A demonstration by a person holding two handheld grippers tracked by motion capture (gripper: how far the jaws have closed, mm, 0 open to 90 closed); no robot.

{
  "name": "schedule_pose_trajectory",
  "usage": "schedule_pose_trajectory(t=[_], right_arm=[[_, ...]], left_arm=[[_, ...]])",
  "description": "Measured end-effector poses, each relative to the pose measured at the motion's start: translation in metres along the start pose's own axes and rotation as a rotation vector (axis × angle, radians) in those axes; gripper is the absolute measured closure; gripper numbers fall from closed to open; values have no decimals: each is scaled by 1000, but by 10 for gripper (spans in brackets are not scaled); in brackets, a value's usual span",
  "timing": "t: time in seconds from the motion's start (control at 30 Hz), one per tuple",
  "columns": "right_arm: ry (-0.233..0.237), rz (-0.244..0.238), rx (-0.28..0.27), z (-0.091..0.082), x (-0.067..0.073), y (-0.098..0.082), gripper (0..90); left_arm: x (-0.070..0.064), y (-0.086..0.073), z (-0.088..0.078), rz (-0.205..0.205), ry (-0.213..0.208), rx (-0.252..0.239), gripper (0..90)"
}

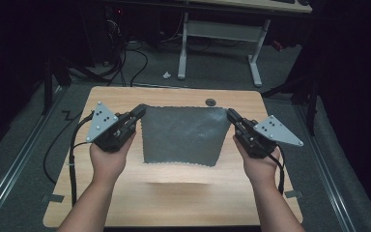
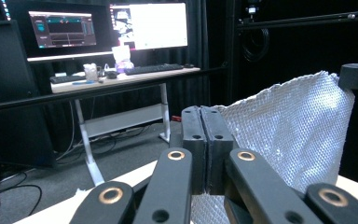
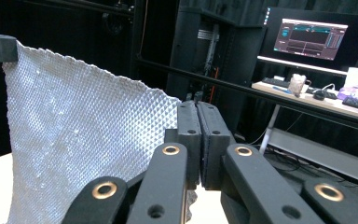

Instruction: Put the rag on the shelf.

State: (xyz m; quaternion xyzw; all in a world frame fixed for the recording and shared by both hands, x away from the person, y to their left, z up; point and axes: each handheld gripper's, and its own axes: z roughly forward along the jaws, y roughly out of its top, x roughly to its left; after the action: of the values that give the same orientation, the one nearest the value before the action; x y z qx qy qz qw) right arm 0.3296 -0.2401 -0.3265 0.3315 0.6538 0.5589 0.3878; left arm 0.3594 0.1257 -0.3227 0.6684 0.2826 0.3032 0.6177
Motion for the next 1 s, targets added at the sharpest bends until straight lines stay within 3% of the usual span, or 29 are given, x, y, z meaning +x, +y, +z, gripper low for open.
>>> schedule_pose_trajectory(t=[0.13,0.37,0.63,0.73,0.83,0.87,0.9,1.0], right_arm=[[-1,26,-10,5,-5,6,897],[-28,38,-38,20,-18,29,897],[-48,62,-47,45,-38,54,897],[-61,75,-14,67,-48,54,897],[-64,91,20,85,-57,46,897],[-64,91,20,85,-57,46,897],[-49,123,35,95,-63,39,897],[-56,114,67,110,-67,28,897]], left_arm=[[3,10,9,38,22,3,892],[15,30,23,37,28,-17,892],[31,49,58,91,82,22,892],[40,49,73,72,104,25,892],[60,39,93,-24,108,52,892],[60,39,93,-24,108,52,892],[64,36,98,-34,112,62,892],[73,23,115,-29,133,108,893]])
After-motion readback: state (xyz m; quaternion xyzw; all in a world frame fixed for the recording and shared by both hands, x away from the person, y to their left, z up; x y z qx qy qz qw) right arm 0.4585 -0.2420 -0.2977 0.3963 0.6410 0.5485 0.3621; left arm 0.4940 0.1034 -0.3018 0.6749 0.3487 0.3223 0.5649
